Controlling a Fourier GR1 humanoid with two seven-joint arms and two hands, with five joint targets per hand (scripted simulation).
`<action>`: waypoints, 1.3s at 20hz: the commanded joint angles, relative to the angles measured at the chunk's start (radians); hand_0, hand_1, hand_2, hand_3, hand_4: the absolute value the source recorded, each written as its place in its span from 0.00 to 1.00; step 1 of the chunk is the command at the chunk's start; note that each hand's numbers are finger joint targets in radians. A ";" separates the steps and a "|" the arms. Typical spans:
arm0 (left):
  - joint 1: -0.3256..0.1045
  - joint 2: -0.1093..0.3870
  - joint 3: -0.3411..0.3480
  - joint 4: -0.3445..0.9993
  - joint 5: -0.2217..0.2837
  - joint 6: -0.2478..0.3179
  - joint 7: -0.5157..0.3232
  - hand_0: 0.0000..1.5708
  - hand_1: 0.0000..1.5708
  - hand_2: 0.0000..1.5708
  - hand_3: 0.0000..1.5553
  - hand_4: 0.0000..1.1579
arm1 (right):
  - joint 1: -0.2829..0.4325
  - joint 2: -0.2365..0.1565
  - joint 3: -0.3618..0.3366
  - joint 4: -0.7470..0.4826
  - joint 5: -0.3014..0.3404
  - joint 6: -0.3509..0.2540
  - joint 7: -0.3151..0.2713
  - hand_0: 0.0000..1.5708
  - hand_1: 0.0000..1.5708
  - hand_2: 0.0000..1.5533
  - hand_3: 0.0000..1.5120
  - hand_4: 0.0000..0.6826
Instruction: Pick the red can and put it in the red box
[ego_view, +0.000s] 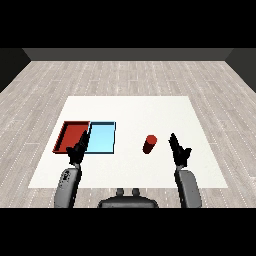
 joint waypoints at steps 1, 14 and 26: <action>0.001 -0.011 0.008 0.000 -0.011 -0.010 -0.009 0.00 0.00 0.00 0.00 0.00 | 0.017 -0.030 -0.038 -0.010 -0.026 0.048 -0.019 0.00 0.00 0.00 0.00 0.00; -0.058 -0.036 0.085 0.033 0.059 -0.062 -0.469 0.00 0.00 0.00 0.00 0.00 | 0.060 -0.156 -0.202 -0.062 -0.247 0.346 -0.344 0.00 0.00 0.00 0.00 0.00; 0.002 -0.058 0.052 -0.026 0.056 -0.078 -0.471 0.00 0.00 0.00 0.00 0.00 | 0.094 -0.158 -0.286 -0.002 -0.242 0.442 -0.413 0.00 0.00 0.00 0.00 0.00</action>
